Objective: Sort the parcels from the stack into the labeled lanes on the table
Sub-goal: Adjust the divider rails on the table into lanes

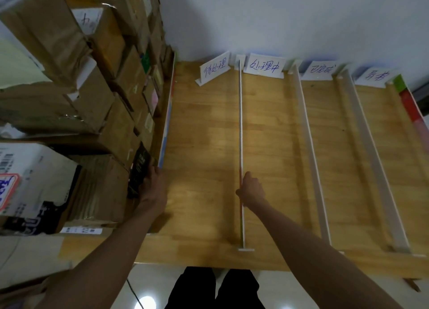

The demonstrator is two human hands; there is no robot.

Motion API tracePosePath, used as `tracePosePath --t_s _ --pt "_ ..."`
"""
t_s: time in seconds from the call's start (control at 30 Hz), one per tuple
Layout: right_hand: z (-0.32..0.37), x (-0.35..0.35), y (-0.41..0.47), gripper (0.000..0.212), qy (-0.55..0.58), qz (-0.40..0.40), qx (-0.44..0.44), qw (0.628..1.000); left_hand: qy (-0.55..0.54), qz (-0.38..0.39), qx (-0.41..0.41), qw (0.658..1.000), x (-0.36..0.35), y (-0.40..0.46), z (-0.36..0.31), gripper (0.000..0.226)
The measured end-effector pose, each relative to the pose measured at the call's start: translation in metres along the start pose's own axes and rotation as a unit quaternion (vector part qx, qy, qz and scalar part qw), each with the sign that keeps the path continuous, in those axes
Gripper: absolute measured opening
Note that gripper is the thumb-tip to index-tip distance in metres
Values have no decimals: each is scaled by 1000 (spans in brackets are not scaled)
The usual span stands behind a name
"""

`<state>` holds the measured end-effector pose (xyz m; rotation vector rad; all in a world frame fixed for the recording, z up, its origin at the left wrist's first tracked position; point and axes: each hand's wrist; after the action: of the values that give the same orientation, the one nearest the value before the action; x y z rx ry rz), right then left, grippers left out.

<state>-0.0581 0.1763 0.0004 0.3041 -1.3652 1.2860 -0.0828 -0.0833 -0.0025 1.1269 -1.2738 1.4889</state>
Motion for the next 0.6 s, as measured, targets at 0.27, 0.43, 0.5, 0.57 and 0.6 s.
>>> tracePosePath --t_s 0.27,0.43,0.5,0.57,0.6 --pt "-1 5 1 41 3 -4 28 1000 52 -27 -8 998 -11 0 -3 61" --pt "-9 7 -14 45 18 18 27 999 101 -41 -41 993 -17 -9 -2 52" --pt "-13 6 -21 47 12 29 29 999 106 -40 -44 993 -16 -13 -1 50" --pt "-16 4 -29 47 3 39 37 999 105 -40 -47 993 -16 -15 0 49" --pt "-16 3 -32 48 0 44 41 998 101 -39 -48 993 -17 -16 1 51"
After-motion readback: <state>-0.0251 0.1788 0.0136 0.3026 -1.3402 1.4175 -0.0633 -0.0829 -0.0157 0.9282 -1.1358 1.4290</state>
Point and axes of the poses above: each hand's wrist, its own y-axis towards the middle knuckle, its own x-axis out of the back of the hand, z = x × y, and after that the axes turned 6 degrees about -z, right-handed
